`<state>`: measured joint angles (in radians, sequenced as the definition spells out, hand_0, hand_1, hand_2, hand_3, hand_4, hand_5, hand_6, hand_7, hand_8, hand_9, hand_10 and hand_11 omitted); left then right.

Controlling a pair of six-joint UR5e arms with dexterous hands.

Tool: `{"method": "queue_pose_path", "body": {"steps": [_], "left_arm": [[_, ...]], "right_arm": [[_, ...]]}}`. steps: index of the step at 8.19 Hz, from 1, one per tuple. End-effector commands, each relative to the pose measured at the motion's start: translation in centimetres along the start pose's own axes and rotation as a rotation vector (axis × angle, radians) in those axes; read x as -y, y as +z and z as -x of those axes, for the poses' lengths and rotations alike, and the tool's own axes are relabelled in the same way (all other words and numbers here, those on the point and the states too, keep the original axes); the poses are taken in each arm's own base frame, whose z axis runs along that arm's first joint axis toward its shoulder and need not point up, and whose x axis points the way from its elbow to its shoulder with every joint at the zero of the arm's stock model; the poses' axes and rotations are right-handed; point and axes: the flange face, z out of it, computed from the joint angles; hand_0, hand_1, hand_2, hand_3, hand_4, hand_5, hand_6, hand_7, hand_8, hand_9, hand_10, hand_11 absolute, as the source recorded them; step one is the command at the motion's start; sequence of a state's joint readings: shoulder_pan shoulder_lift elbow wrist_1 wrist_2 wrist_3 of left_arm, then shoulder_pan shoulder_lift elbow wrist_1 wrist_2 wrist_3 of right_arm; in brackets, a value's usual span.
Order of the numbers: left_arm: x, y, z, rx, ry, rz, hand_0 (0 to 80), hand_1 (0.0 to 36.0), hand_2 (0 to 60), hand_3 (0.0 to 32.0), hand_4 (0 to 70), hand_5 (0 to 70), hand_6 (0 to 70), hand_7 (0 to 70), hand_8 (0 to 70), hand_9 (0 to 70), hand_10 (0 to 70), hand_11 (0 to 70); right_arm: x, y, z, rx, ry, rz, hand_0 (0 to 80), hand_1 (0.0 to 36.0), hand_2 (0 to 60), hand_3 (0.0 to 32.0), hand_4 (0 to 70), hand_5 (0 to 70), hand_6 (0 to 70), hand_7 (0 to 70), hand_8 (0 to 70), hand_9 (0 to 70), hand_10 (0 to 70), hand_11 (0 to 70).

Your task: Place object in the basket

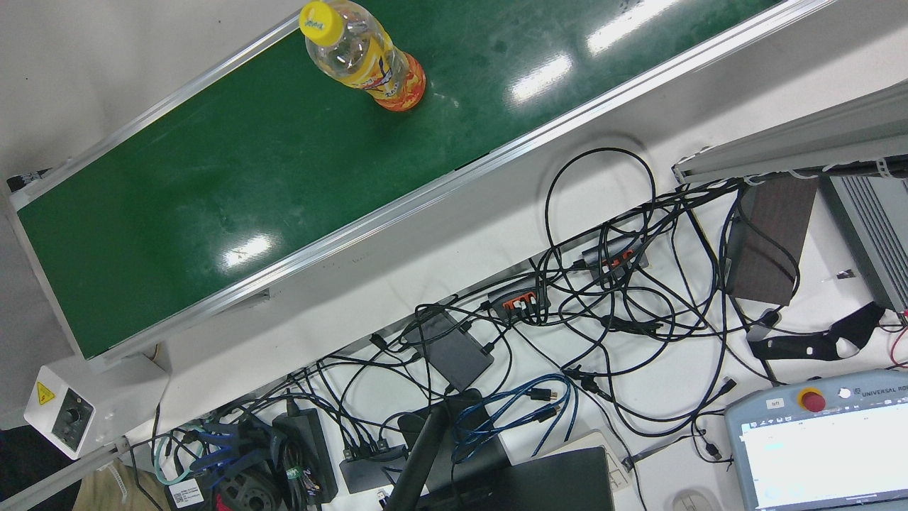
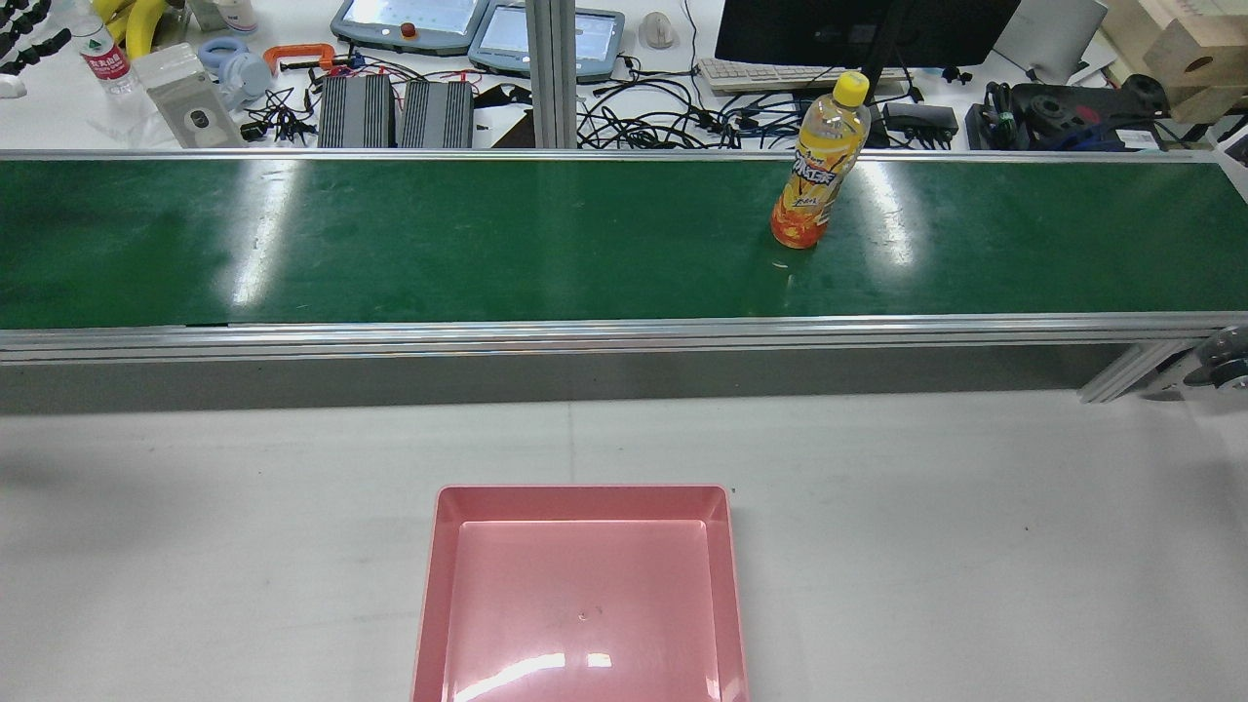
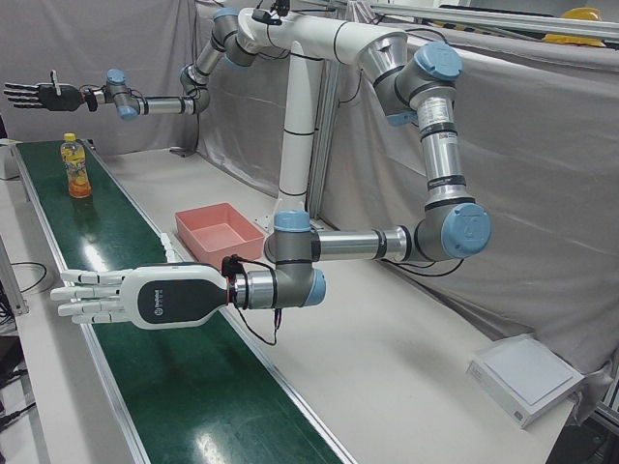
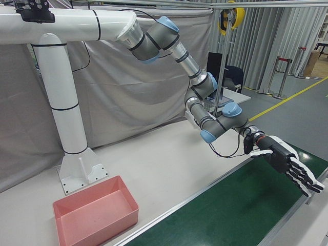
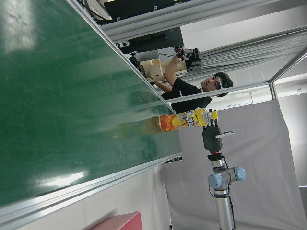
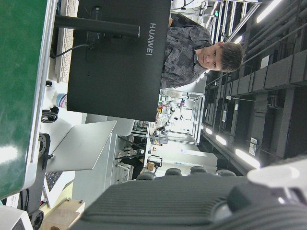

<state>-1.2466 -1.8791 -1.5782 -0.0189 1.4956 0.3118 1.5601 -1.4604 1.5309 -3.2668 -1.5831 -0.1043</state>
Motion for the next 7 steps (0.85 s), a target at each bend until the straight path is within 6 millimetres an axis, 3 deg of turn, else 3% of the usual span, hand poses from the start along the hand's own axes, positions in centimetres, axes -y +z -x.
{"method": "queue_pose_path", "body": {"steps": [1,7], "left_arm": [[0.67,-0.13,0.68,0.012,-0.001,-0.014,46.7,12.5,5.4,0.0,0.0,15.8,1.4,0.0,0.0,0.6,5.0,8.8],[0.96,-0.14,0.78,0.014,-0.001,-0.02,46.8,12.7,5.9,0.0,0.0,16.0,1.7,0.0,0.0,0.8,5.3,9.3]], "right_arm": [[0.0,-0.01,0.0,0.0,0.0,-0.001,0.0,0.0,0.0,0.0,0.0,0.0,0.0,0.0,0.0,0.0,0.0,0.0],[0.0,-0.01,0.0,0.0,0.0,-0.001,0.0,0.0,0.0,0.0,0.0,0.0,0.0,0.0,0.0,0.0,0.0,0.0]]}}
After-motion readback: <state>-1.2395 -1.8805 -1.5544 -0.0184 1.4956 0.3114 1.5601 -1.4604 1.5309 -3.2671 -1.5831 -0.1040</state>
